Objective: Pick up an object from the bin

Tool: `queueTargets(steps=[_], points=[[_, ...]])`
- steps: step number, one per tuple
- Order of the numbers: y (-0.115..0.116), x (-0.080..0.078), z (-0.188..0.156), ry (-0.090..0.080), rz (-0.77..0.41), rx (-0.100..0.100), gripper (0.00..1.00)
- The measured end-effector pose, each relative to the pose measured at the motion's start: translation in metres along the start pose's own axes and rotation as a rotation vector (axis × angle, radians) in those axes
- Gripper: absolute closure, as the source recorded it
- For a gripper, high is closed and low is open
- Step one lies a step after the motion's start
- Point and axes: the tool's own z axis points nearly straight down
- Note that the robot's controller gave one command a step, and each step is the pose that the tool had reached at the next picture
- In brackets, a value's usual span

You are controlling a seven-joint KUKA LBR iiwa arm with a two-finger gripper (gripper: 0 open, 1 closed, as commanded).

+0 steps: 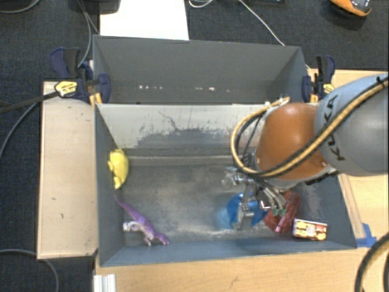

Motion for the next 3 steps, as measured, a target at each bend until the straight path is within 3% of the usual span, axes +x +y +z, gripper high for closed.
queueTargets(steps=[1, 2, 3], points=[[-0.037, 0.004, 0.052, -0.015, 0.139, 0.000, 1.00], [-0.037, 0.004, 0.052, -0.015, 0.140, 0.000, 1.00], [-0.040, -0.001, -0.146, -0.015, 0.182, -0.001, 1.00]])
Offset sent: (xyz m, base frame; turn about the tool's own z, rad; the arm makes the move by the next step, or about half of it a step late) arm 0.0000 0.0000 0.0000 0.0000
